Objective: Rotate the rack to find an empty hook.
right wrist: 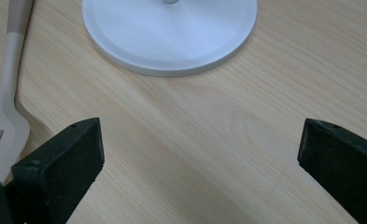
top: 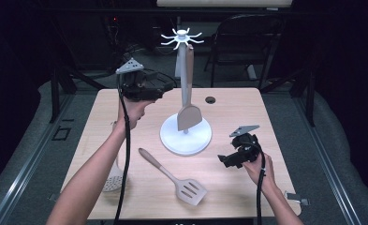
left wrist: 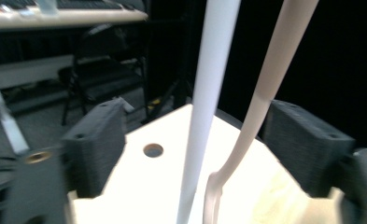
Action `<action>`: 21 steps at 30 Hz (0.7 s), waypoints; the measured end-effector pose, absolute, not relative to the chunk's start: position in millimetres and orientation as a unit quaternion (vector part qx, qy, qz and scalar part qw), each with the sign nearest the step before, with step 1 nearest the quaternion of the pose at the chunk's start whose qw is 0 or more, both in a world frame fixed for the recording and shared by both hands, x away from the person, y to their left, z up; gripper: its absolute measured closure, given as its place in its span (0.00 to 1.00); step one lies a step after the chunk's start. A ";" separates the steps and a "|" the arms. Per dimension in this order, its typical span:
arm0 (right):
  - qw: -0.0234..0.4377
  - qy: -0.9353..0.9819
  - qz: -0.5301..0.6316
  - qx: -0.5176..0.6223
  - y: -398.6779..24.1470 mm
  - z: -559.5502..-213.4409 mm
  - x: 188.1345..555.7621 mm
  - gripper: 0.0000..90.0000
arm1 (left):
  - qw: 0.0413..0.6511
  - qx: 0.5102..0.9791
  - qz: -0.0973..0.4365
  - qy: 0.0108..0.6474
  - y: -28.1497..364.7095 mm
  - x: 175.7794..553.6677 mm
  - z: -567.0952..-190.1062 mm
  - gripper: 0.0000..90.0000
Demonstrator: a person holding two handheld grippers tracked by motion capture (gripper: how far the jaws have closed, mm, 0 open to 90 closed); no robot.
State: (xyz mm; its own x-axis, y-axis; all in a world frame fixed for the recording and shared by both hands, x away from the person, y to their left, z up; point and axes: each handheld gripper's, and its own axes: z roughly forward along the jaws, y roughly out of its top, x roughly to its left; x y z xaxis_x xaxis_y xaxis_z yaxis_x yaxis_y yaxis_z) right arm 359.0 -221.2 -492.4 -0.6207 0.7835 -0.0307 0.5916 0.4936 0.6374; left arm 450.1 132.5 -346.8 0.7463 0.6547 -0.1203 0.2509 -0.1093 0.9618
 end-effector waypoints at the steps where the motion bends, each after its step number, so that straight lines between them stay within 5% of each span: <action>1: 0.157 0.850 0.298 0.406 -222.0 -492.7 360.0 0.00 | 0.590 0.721 0.181 0.315 134.9 450.1 -342.5 0.41; 6: 0.157 0.852 0.292 0.405 -222.1 -494.2 361.6 0.00 | 0.606 0.705 0.199 0.310 139.2 447.7 -333.5 0.69; 12: 0.153 0.856 0.284 0.404 -220.8 -497.7 362.7 0.01 | 0.612 0.698 0.214 0.304 137.3 444.1 -320.8 0.92; 21: 0.154 0.857 0.281 0.404 -221.8 -497.4 362.8 0.02 | 0.627 0.691 0.236 0.271 126.7 439.1 -294.8 1.00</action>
State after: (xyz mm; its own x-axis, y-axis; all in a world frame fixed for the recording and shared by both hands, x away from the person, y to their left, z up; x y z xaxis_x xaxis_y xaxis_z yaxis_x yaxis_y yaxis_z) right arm 362.8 -221.8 -497.4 -0.6268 0.7783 -0.0367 0.6056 0.5163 0.6055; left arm 439.1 126.7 -294.8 0.7414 0.6709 -0.0141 0.0800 -0.0674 0.9945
